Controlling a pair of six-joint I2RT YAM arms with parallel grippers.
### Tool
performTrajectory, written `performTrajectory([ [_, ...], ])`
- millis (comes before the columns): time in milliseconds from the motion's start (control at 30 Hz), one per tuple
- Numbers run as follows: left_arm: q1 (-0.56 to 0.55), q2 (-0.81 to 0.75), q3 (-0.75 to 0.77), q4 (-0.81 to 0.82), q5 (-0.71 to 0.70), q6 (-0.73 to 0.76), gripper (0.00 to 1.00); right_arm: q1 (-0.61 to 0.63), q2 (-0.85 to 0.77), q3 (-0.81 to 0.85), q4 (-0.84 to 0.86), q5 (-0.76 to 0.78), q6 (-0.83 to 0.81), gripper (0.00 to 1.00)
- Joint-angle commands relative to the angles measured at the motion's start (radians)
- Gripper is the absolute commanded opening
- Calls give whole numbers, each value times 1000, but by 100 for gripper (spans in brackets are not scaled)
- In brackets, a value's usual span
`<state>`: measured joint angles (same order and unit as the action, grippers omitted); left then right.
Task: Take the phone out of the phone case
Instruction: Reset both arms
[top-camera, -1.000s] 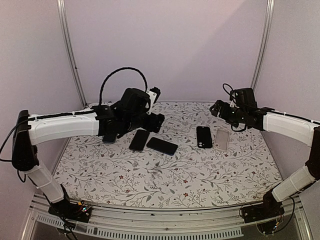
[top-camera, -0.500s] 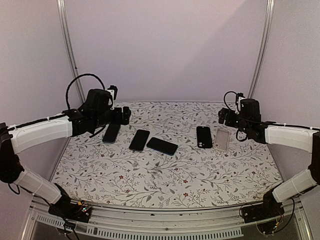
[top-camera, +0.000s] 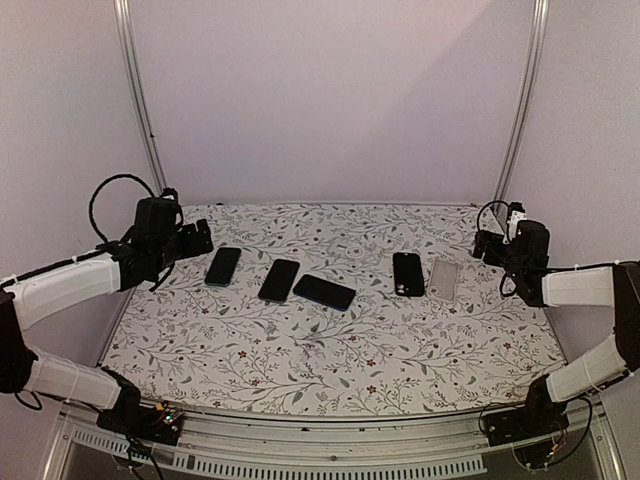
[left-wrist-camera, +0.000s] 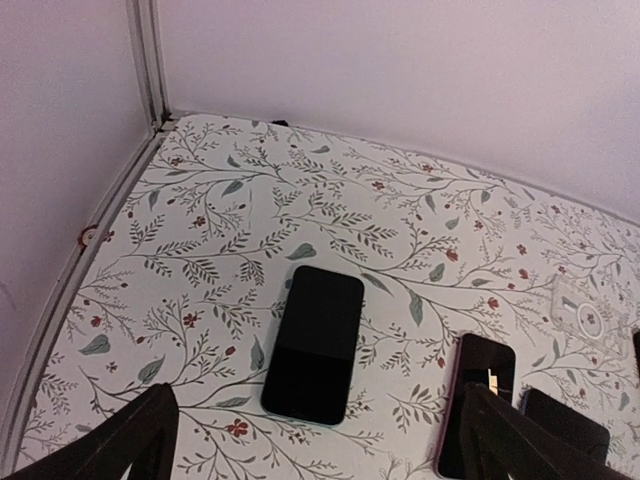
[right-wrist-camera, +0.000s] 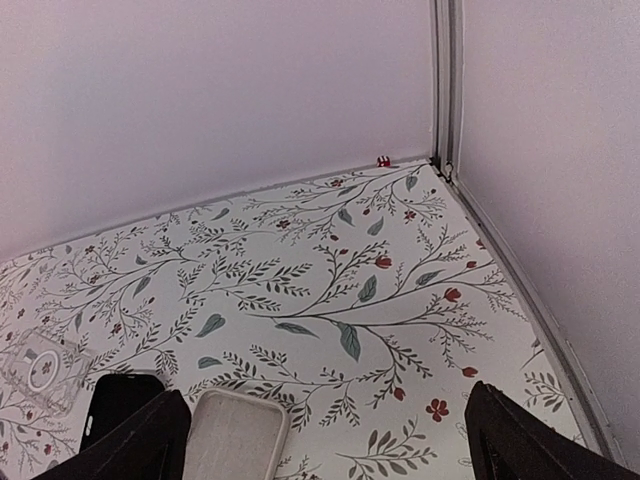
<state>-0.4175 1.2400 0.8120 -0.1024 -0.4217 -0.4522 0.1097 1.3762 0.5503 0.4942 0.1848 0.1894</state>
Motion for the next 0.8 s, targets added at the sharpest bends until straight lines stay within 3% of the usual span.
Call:
performTrajectory([
  [0,73,-53,-95,186,23,80,99,-29,-15,-49,170,7,-80,99],
  [200,137,-149,-233,403,104,219,99,-156,36,-173,395,-94,-70,99],
  [367,220,-167,-309,489,144,257,99,-164,64,-195,497,-125,-121,99],
  [600,355,-107,-393,623,119,252,99,-162,161,-338,864,-230,-173,99],
  [767,417,-13,-445,797,104,247,99,-162,166,-308,801,-216,-171,99],
])
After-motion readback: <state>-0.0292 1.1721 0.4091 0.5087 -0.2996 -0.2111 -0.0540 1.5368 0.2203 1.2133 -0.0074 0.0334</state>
